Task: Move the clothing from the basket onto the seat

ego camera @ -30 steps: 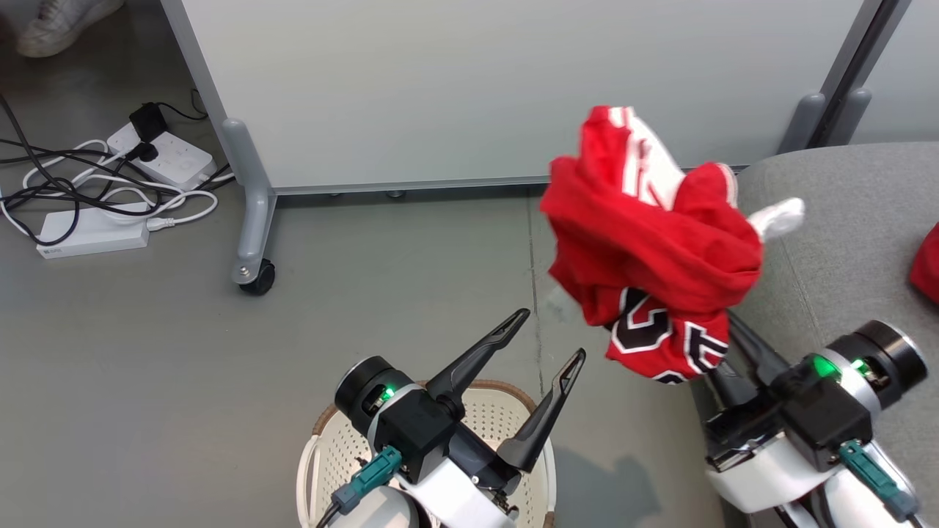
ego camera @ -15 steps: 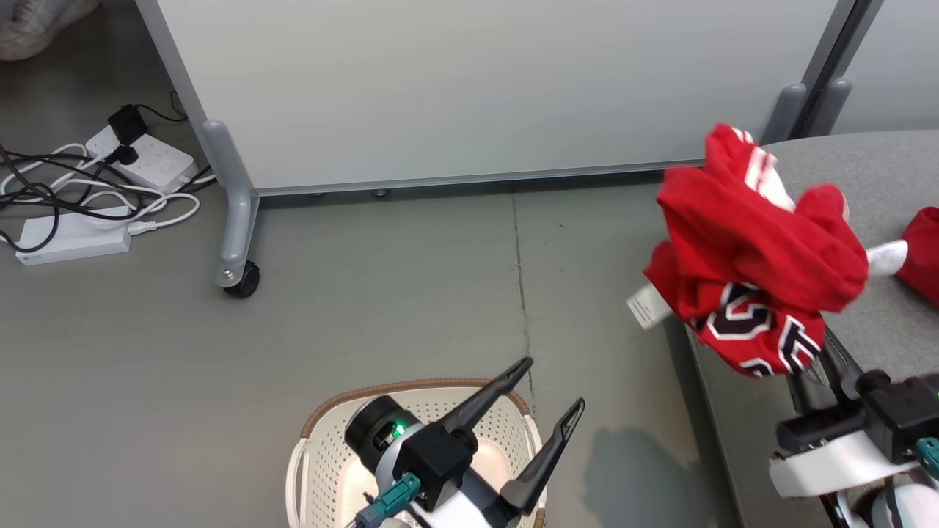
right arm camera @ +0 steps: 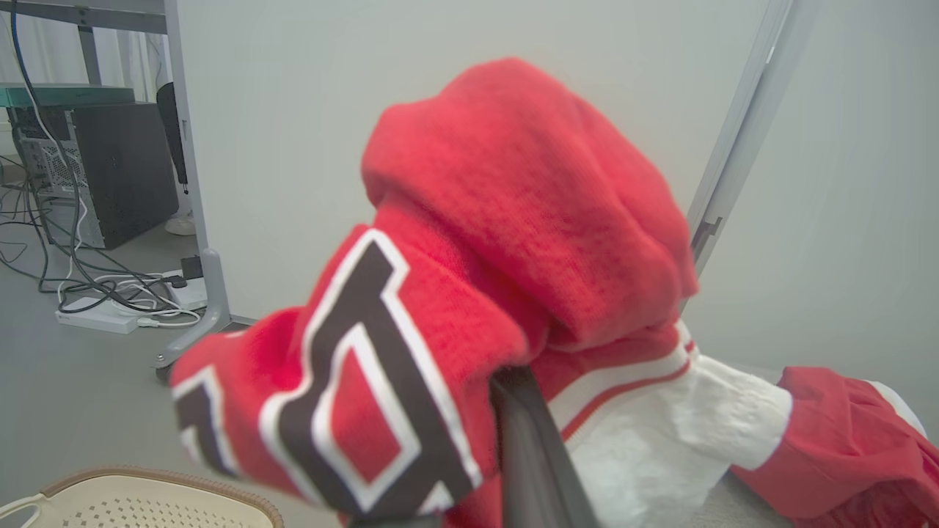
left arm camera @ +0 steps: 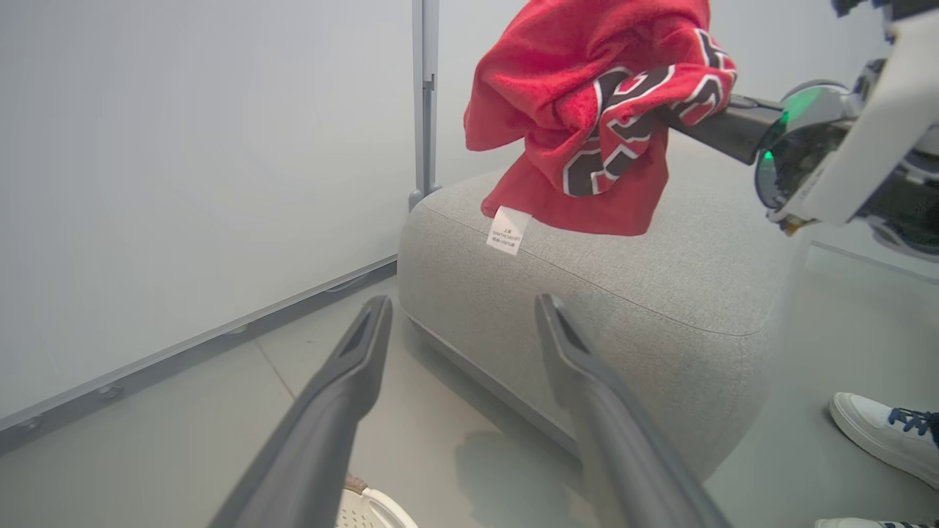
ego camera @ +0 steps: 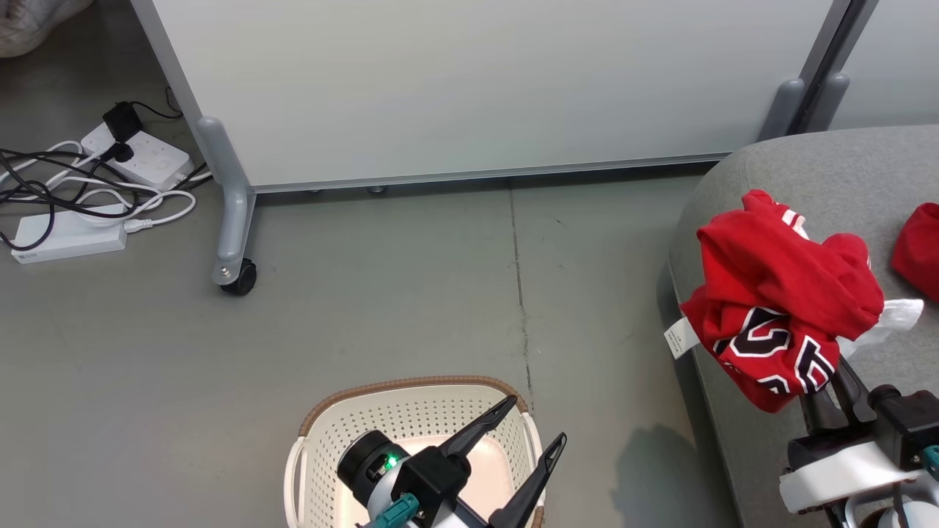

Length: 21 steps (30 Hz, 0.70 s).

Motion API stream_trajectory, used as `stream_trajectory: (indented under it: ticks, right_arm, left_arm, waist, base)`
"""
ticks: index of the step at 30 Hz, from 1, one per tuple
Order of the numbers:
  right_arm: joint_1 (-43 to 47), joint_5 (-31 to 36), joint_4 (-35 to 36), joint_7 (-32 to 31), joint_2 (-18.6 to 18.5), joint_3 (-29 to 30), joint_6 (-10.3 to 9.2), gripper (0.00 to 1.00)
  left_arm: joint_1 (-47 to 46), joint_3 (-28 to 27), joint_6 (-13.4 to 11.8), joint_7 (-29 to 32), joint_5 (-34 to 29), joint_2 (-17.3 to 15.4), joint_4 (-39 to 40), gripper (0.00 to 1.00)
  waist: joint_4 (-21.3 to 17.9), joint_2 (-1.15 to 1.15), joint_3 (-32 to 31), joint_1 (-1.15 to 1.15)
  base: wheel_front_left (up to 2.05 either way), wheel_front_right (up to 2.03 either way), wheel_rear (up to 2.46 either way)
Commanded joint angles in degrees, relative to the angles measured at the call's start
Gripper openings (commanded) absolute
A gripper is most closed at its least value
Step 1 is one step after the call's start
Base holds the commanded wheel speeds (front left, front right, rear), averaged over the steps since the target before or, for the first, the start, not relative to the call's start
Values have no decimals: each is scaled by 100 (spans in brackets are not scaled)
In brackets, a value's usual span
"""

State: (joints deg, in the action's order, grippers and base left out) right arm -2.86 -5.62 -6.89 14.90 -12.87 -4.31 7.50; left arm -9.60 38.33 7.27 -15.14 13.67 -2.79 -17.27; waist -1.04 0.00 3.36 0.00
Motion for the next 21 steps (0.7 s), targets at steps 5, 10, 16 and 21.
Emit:
stream_trajectory:
  ticks: [5,10,16,21]
  right_arm:
    - [28,-42,-74,20,10,-10,-1,0]
    - [10,-34,-110,20,14,-32,-1,0]
    - [-5,-70,-103,20,-37,-29,-1,0]
    - [14,-55,-86,20,-73,40,-1,0]
  left_arm:
    - [55,20,20,1,104,-20,-35,100]
    - [34,21,21,1,131,-21,-55,100]
    - [45,-20,21,1,142,-21,-27,100]
    - [39,-61,21,1,98,-21,-1,100]
  waist:
    - [24,0,-10,0]
    - [43,0,-15,0]
    - [13,0,-6,0]
    - [-122,0,32,0]
  base:
    - [0,0,0]
    - [0,0,0]
    - [0,0,0]
    - [0,0,0]
